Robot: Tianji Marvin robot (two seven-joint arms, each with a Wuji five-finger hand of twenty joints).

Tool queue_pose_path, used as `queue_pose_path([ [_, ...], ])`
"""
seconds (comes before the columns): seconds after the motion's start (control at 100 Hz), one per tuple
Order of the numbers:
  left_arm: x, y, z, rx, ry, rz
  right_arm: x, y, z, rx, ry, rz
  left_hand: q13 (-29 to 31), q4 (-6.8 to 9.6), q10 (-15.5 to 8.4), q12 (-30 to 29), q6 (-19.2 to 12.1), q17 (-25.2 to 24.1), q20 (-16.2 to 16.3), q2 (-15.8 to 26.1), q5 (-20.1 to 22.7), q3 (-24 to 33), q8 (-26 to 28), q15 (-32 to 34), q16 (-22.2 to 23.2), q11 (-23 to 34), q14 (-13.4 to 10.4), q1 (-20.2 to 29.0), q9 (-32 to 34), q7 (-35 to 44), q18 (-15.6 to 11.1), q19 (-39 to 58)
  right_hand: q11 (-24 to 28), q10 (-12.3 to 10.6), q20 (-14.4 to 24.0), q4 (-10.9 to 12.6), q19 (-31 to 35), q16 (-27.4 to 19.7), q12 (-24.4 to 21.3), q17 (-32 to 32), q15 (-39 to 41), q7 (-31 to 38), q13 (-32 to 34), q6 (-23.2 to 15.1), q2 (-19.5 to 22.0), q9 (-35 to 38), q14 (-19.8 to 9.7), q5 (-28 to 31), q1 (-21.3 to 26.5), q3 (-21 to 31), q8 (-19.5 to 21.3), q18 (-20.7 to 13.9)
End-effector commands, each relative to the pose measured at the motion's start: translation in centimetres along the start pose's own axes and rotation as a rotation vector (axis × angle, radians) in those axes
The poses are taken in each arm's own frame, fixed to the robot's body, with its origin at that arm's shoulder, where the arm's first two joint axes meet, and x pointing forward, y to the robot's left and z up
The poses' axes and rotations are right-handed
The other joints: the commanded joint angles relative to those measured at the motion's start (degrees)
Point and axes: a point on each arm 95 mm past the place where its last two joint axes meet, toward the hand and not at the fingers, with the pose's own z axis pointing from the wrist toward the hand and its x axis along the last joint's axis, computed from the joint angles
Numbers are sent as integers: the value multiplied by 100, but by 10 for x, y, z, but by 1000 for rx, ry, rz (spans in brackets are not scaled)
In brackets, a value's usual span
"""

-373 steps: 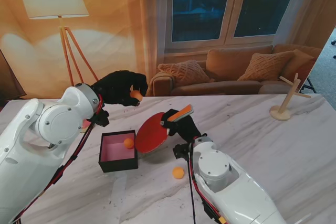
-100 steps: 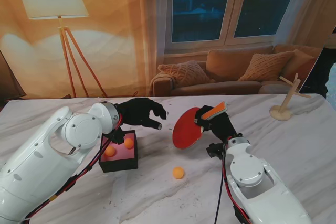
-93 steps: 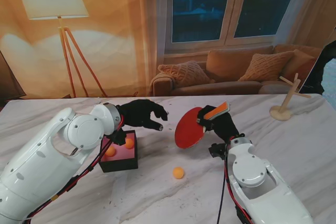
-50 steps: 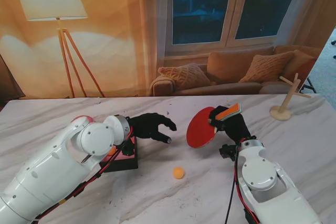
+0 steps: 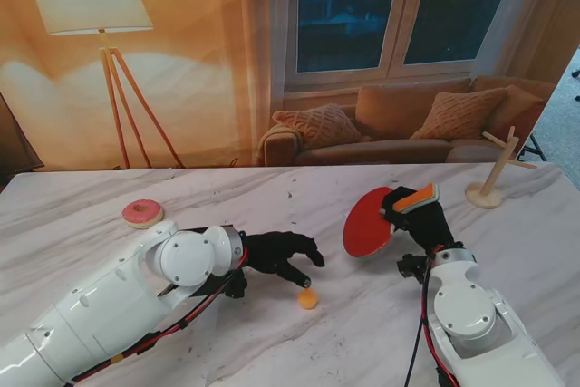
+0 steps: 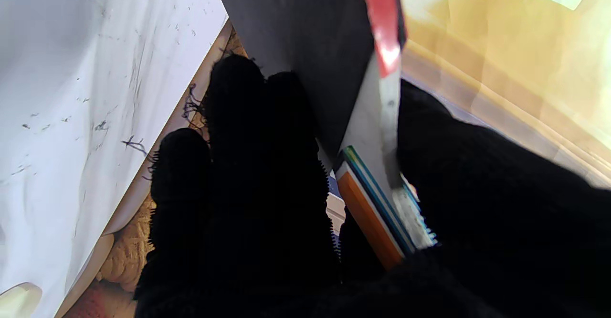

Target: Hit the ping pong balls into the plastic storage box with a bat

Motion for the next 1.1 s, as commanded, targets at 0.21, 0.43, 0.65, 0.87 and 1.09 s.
queue_pose_path([
  [0.21,0,15,10,-91,47,66,-1,-2,-1,-2,-8,12,1390,123,156,472,-222,1447,446,8,-317,55,-175,2271,1694,276,-90,-73,-186,-196,-749,1713,176,-1258,63,199,100,-79,-68,-77,-138,841,-393,-26,559,275,-466,1216,861,1005,240,-130],
  [0.43,-4,19,19,-110,48,75,-1,-2,-2,-7,-12,16,1860,116,366,1224,-273,2116,453,-95,-610,370,-161,3213,2325,1097,-209,-82,259,-214,-1109,2388,178,-1273,61,201,101,-79,-68,-78,-135,844,-394,-26,567,280,-468,1216,859,1003,234,-129],
  [0.65,-10,26,30,-106,52,58,-2,-2,-3,-9,-13,19,2278,105,414,2120,-311,2663,212,-303,-1019,894,3,3604,2449,1949,-329,-107,517,-111,-1370,2889,176,-1258,57,199,99,-80,-70,-80,-136,847,-395,-26,571,274,-470,1215,859,995,227,-132],
  [0.87,-11,31,37,-82,59,66,-2,-3,-4,-9,-23,24,2917,33,397,2791,-305,3235,13,-620,-1186,1312,195,4013,2374,2669,-572,-251,760,287,-1836,3518,183,-1274,58,202,101,-76,-66,-80,-128,847,-388,-32,570,283,-470,1211,859,994,224,-132],
  [1.09,-14,34,43,-74,62,108,-2,-3,-4,2,-29,33,3209,-148,409,2991,-272,3536,-347,-945,-1203,1581,685,3944,2053,2947,-673,-519,845,1172,-1946,3504,188,-1247,59,201,103,-74,-64,-83,-123,847,-385,-24,560,295,-467,1215,859,1000,219,-121],
])
